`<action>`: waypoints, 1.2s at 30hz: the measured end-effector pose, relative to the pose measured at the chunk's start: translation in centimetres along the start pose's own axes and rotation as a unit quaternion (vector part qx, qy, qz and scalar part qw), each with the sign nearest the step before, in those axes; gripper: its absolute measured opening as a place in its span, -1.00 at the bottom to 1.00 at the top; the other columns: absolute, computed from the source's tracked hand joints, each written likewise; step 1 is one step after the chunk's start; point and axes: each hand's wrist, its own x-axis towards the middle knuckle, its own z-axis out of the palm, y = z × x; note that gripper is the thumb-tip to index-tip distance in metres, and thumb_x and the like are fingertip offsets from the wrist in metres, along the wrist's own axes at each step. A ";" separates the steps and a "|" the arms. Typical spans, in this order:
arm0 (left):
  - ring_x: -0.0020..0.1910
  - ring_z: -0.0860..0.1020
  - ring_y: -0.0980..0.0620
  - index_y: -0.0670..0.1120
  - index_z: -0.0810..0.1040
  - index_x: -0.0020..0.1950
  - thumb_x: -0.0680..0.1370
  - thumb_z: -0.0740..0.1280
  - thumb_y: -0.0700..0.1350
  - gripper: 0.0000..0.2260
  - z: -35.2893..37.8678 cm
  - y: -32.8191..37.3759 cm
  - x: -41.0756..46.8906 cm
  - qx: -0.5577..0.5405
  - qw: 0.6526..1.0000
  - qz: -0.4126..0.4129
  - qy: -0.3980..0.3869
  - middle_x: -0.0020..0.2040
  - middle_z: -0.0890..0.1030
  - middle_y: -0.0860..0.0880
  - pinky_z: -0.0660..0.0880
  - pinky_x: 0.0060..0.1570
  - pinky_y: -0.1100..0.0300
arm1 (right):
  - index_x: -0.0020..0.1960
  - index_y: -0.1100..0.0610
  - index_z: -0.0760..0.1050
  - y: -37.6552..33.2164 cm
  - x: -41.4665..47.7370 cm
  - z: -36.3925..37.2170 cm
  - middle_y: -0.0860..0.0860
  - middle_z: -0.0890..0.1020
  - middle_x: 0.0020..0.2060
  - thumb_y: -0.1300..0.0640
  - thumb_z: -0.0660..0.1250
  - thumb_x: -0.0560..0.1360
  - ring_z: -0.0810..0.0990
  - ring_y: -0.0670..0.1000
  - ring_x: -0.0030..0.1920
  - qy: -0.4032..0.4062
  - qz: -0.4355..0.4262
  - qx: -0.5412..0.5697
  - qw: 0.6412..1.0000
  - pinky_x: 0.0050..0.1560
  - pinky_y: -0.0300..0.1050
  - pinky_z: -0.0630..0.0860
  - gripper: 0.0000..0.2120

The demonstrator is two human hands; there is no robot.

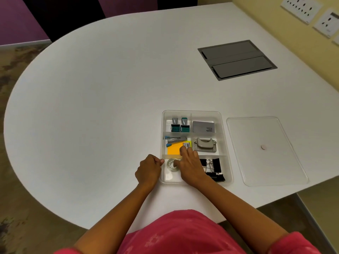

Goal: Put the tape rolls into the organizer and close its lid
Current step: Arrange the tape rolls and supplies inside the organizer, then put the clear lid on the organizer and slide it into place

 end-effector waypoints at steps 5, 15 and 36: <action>-0.01 0.58 -0.04 -0.08 0.54 0.07 0.55 0.26 0.09 -0.73 0.0 0.0 0.1 0.002 1.000 0.002 0.000 0.04 0.63 -0.04 0.35 -0.17 0.19 | -0.19 0.01 0.68 -0.1 -0.2 -0.2 0.12 0.51 -0.13 0.30 0.57 0.11 0.49 0.15 -0.12 0.027 0.007 0.051 0.998 -0.20 -0.03 0.42 -0.68; 0.00 0.57 -0.05 -0.09 0.53 0.07 0.56 0.25 0.09 -0.73 0.1 -0.1 0.0 -0.006 1.000 0.005 -0.001 0.04 0.62 -0.05 0.34 -0.14 0.17 | 0.06 0.25 0.48 6.6 -6.1 -3.5 0.14 0.47 -0.03 0.46 0.25 0.42 0.43 0.04 -0.04 0.278 0.259 0.232 0.896 -0.10 -0.20 0.38 -0.74; 0.00 0.57 -0.07 -0.08 0.53 0.06 0.55 0.26 0.10 -0.73 0.3 -0.3 -0.1 -0.015 1.000 0.000 0.008 0.02 0.63 -0.06 0.37 -0.13 0.15 | -0.28 0.25 0.40 12.8 -9.9 0.2 0.12 0.38 -0.39 0.47 0.39 0.36 0.37 0.04 -0.41 0.092 0.416 0.114 0.897 -0.40 -0.18 0.23 -0.78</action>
